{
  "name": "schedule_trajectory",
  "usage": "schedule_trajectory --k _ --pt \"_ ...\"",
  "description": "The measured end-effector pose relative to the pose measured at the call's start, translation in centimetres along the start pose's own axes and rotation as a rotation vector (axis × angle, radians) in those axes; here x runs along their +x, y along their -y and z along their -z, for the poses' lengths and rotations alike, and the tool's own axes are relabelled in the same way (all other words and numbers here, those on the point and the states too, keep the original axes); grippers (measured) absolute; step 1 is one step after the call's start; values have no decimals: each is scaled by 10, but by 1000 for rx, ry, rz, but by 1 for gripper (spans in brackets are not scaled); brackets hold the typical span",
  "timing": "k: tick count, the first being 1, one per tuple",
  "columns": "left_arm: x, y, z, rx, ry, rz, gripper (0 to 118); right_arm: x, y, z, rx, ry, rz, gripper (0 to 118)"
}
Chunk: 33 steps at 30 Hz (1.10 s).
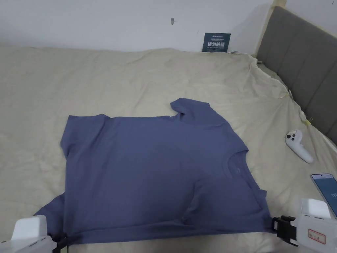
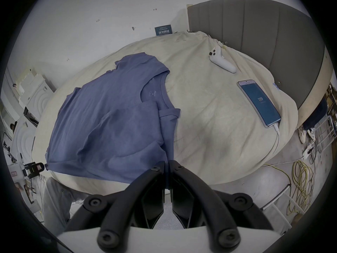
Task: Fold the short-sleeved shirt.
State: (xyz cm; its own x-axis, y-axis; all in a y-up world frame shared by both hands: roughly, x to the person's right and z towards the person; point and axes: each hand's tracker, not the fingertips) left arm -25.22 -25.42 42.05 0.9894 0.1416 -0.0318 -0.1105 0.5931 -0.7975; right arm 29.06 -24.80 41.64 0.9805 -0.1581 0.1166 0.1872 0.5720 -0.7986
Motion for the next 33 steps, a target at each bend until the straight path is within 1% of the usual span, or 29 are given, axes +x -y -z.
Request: schedule_trajectory --k 1,2,3,4,5,6,7,9,11,14,16,17,19,20,22,24,25,27,28,29,30,31,32,33 --pt "1 -1 -2 4 -3 2 40 -1 -2 -1 -2 1 -2 9" --pt "-3 -3 -5 8 20 -3 78 -2 -5 -4 7 9 -11 35" --pt "-6 -6 -7 3 42 -20 104 -2 -8 -7 15 23 -29 66" --pt "-11 -10 -10 -14 68 -53 118 -6 -12 -11 16 27 -40 95" --pt "-13 -12 -17 2 76 -67 118 -6 -17 -16 24 35 -49 105" --pt "-17 -16 -24 27 83 -82 118 -7 -22 -23 57 36 -52 104" --pt "-20 -24 -33 68 91 -92 118 -9 -30 -32 102 38 -78 104" --pt "-27 -39 -46 125 60 -100 118 -17 -44 -51 169 71 -128 104" --pt "-33 -62 -60 216 48 -149 118 -26 -61 -72 267 71 -170 104" --pt "-34 -92 -84 374 46 -198 118 -43 -84 -98 403 73 -199 106" --pt "-28 -109 -91 451 15 -157 118 -51 -96 -107 470 49 -214 110" --pt "-22 -115 -94 495 -28 -127 118 -57 -101 -110 503 45 -218 112" --pt "-7 -122 -96 571 -104 -67 118 -69 -107 -111 544 37 -239 113" --pt "0 -123 -96 625 -133 -32 118 -73 -108 -107 561 52 -239 113" --pt "11 -121 -93 691 -169 16 112 -82 -107 -101 590 51 -222 112" --pt "21 -118 -91 695 -148 18 96 -90 -103 -95 620 20 -181 110" --pt "19 -115 -87 693 -131 12 91 -95 -100 -93 637 14 -172 109" --pt "24 -108 -84 686 -83 4 82 -105 -93 -91 661 4 -176 104" --pt "27 -104 -82 682 -67 10 75 -114 -88 -93 672 -7 -181 101" --pt "27 -101 -81 678 -66 22 55 -118 -85 -94 689 -10 -179 92" --pt "30 -98 -80 680 -69 37 34 -122 -83 -94 698 -13 -176 79" --pt "33 -95 -79 683 -82 54 17 -125 -81 -94 701 -19 -174 62" --pt "35 -93 -78 684 -91 62 2 -129 -80 -96 705 -31 -168 35" --pt "34 -93 -75 682 -89 61 0 -131 -80 -96 707 -37 -160 11"
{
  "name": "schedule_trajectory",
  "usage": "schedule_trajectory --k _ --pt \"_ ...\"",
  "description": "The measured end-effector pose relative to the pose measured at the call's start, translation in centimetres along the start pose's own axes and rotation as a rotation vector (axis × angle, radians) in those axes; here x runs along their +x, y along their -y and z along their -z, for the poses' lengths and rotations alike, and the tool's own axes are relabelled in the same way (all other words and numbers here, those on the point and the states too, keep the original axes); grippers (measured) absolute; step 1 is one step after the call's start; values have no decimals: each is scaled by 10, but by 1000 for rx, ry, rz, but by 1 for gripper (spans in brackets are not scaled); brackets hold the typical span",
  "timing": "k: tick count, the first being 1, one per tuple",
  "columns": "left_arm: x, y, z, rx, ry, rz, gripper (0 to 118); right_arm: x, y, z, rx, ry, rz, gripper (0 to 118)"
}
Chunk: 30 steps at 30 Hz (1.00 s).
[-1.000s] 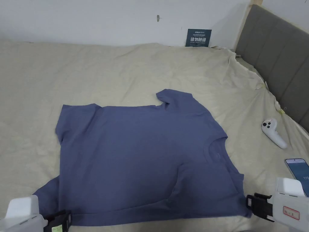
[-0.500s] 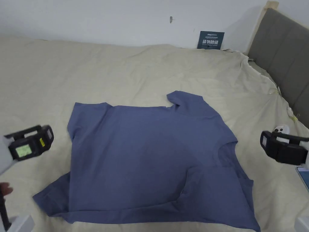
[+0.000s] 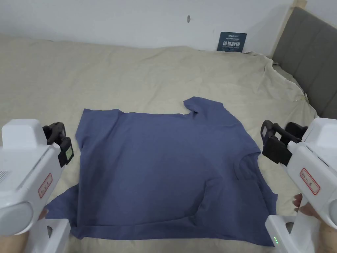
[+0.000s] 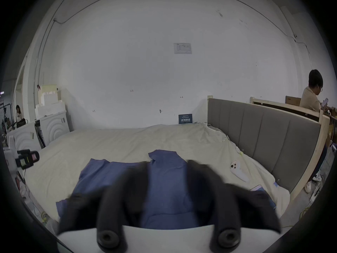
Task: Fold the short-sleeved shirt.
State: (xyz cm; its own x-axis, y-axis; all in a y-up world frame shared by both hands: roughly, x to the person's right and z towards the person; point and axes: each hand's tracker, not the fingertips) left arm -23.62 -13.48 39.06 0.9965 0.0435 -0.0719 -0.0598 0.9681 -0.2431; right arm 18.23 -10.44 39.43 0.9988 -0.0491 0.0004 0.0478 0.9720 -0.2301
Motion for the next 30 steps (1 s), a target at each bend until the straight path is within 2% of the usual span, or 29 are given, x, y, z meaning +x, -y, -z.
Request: schedule_trajectory --k 1,3,11,19,21,22,23,24,27,29,30 --pt "0 1 0 0 -2 -3 0 -2 1 0 2 -8 15 0" --pt "1 2 0 -7 1 -2 0 -8 0 0 7 -15 32 0" --pt "-1 3 5 -11 13 -5 0 -20 -1 -3 4 -29 -2 0" --pt "-6 -7 29 -28 28 -32 0 -15 4 9 -21 -31 2 0" --pt "-7 -8 40 -46 36 -53 12 -14 5 12 -29 -24 4 0" --pt "-9 -10 50 -75 40 -60 23 -15 6 14 -33 -22 7 0" --pt "-12 -12 59 -104 59 -67 46 -15 6 16 -35 -21 9 0" --pt "-12 -13 66 -122 65 -69 60 -15 7 17 -39 -21 9 0" --pt "-15 -26 97 -157 49 -41 85 -16 7 24 -53 -18 12 0" --pt "-19 -35 123 -195 60 -61 118 -15 7 30 -63 -17 17 0" --pt "-21 -39 134 -219 75 -65 118 -15 6 33 -67 -15 18 0"
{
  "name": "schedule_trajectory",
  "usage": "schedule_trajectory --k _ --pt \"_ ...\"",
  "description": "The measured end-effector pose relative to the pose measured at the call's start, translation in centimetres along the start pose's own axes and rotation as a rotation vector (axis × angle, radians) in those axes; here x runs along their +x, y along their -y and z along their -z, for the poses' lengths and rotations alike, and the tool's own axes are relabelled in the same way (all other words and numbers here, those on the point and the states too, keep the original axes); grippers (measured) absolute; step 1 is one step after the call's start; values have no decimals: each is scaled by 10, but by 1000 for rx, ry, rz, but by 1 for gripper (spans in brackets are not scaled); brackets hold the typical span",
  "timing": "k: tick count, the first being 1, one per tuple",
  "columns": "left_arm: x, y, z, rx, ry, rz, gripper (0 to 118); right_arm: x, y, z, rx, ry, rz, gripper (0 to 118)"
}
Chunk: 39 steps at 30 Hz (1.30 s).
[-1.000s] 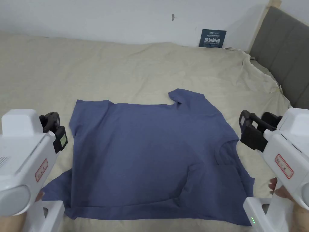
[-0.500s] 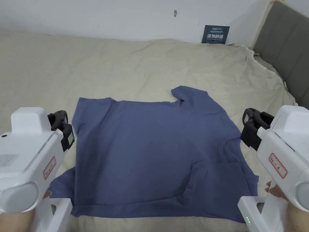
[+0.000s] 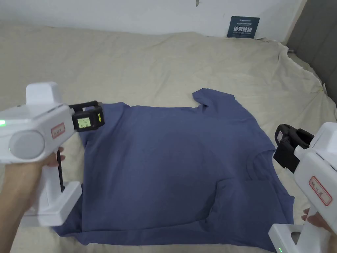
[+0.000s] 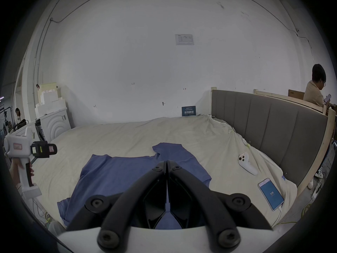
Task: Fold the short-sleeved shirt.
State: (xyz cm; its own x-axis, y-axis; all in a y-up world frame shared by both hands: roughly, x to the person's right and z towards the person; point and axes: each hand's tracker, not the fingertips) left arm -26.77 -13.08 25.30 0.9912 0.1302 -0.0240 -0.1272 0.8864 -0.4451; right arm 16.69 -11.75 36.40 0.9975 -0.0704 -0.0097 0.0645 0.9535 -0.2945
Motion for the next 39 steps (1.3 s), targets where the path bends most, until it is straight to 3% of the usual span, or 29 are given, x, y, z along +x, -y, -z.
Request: schedule_trajectory --k 3,10,18,21,28,29,31,33,34,39 --pt "-7 -22 35 -52 13 -11 118 0 -4 12 -10 3 -5 0" --pt "-33 -65 169 -260 -105 -29 118 9 -11 48 -45 25 -11 0" --pt "-55 -56 287 -494 -207 7 118 29 -3 95 -115 84 -49 0" --pt "-57 -47 316 -522 -196 32 103 35 2 104 -130 105 -13 0" --pt "-59 -27 360 -699 -210 1 81 42 19 121 -192 119 -32 0" --pt "-59 -25 361 -685 -203 1 66 43 21 123 -199 118 -33 0" --pt "-46 -20 346 -668 -188 1 57 43 25 127 -214 118 -44 0" --pt "-40 -19 343 -667 -194 3 24 44 29 130 -223 113 -40 0" --pt "-40 -24 343 -670 -189 12 0 44 29 132 -226 107 -33 0" --pt "-38 -28 332 -655 -167 93 0 43 24 137 -232 89 -33 0"
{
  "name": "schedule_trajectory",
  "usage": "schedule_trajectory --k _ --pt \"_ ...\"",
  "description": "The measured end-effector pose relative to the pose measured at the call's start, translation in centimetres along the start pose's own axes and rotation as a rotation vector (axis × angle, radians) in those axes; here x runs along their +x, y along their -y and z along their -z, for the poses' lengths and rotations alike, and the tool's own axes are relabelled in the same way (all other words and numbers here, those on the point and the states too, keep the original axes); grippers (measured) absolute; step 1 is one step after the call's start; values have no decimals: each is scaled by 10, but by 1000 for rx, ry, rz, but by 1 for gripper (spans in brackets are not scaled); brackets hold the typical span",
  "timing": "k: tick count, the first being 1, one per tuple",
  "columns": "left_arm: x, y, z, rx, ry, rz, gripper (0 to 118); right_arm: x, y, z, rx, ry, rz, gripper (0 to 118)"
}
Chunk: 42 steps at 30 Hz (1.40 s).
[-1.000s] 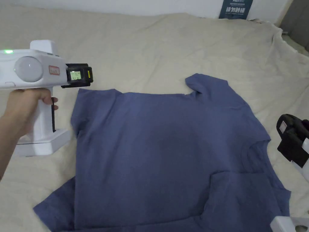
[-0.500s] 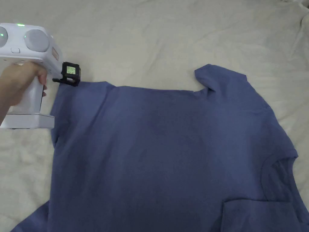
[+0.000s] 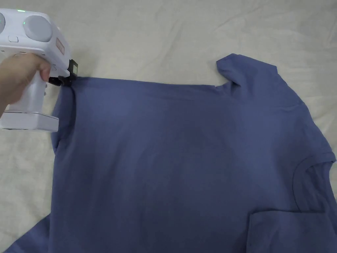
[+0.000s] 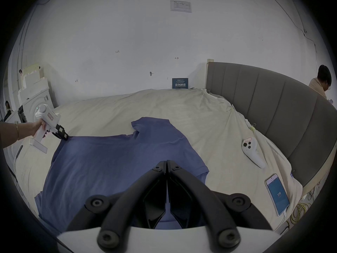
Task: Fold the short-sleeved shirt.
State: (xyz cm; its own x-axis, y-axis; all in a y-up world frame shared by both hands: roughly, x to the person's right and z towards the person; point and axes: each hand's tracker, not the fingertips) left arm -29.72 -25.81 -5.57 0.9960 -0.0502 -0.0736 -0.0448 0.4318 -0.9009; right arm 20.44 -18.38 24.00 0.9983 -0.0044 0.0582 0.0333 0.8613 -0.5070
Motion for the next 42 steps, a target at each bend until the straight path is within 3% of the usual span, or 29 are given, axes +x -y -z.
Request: schedule_trajectory --k 7,9,10,13,14,15,17,18,25,30,32,34,35,36,37,39,42 --pt "-9 10 -39 175 60 -14 0 14 -48 23 -27 -63 -65 0" --pt "-12 14 -49 195 66 -24 0 25 -74 50 -73 -136 -44 0" --pt "-13 16 -53 211 69 -33 0 11 -100 69 -93 -143 -17 0" --pt "-9 22 -65 226 70 -51 0 16 -132 133 -238 -111 -20 1" --pt "-9 23 -67 226 67 -53 0 17 -139 156 -291 -100 -21 13" --pt "-8 22 -66 226 66 -54 0 18 -143 175 -360 -81 -30 35" --pt "-8 23 -67 225 60 -58 0 25 -142 219 -516 -68 -20 92" --pt "-8 23 -66 222 60 -61 0 26 -140 233 -569 -31 -16 100" --pt "-15 13 -52 215 78 -58 0 30 -110 292 -625 91 -4 100" --pt "-15 11 -39 200 69 -55 0 44 -82 311 -676 157 50 88" --pt "-17 10 -33 194 65 -52 0 46 -79 313 -667 120 86 67" --pt "-19 8 -30 189 60 -53 0 44 -83 312 -666 122 37 64" --pt "-17 11 -31 186 58 -61 0 41 -86 311 -667 97 -4 53" --pt "-17 11 -31 182 57 -72 0 37 -90 310 -661 97 -21 31" --pt "-18 10 -31 179 56 -77 0 35 -93 309 -662 100 -7 1" --pt "-17 11 -35 180 53 -83 0 32 -93 306 -697 73 25 1" --pt "-19 10 -44 186 55 -86 0 29 -106 291 -664 90 -13 1"
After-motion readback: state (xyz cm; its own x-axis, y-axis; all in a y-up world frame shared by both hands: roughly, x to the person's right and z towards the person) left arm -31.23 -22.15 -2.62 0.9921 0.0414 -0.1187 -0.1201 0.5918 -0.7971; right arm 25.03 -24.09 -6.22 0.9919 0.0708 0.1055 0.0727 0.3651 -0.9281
